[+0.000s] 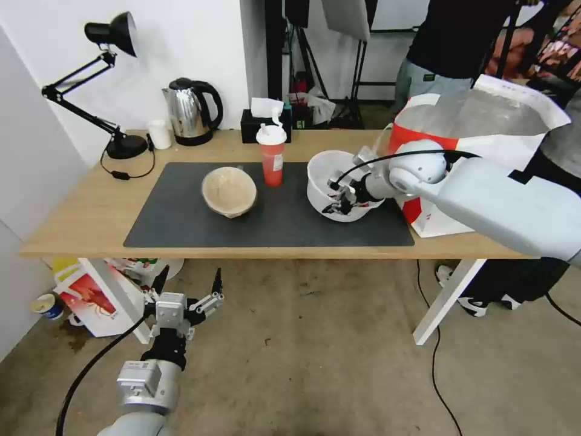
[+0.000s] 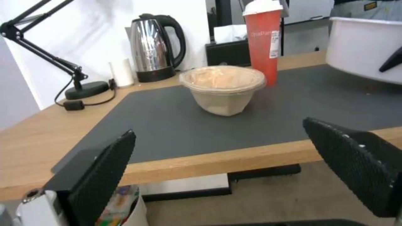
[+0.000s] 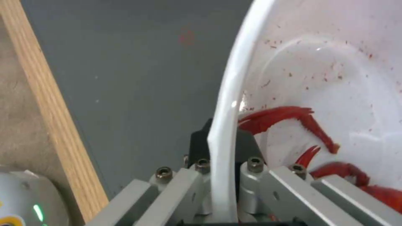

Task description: Pick up the trash from the table and place it into the takeout bag.

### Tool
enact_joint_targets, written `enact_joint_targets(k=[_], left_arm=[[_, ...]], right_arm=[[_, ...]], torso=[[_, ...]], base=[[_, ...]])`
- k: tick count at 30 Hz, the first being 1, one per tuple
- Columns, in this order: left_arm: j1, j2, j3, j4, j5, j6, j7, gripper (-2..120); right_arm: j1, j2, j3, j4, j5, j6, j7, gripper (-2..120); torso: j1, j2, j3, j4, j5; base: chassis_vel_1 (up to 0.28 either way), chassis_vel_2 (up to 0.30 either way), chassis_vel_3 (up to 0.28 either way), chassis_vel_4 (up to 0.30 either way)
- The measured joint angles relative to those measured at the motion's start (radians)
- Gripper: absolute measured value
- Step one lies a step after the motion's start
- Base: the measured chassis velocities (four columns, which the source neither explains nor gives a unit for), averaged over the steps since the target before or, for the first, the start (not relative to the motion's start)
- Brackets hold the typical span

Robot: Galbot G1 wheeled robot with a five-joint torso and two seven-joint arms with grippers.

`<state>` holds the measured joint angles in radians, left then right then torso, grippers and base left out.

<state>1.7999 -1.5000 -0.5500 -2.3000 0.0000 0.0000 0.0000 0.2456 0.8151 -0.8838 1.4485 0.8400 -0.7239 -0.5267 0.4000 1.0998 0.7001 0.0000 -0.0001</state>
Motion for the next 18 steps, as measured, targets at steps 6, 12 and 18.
enact_joint_targets(k=[6,12,18], left_arm=[[0.0,0.0,0.0,0.0,0.0,0.0,0.0,100],[0.0,0.0,0.0,0.0,0.0,0.0,0.0,100],[0.0,0.0,0.0,0.0,0.0,0.0,0.0,100]], right_arm=[[0.019,0.005,-0.003,-0.002,0.007,0.001,-0.003,0],[0.048,0.02,-0.002,0.004,0.035,0.002,-0.005,0],[0.071,0.036,0.0,0.005,0.049,0.002,-0.006,0]], torso=[[0.0,0.0,0.0,0.0,0.0],[0.0,0.0,0.0,0.0,0.0],[0.0,0.0,0.0,0.0,0.0]], base=[[0.0,0.0,0.0,0.0],[0.0,0.0,0.0,0.0],[0.0,0.0,0.0,0.0]])
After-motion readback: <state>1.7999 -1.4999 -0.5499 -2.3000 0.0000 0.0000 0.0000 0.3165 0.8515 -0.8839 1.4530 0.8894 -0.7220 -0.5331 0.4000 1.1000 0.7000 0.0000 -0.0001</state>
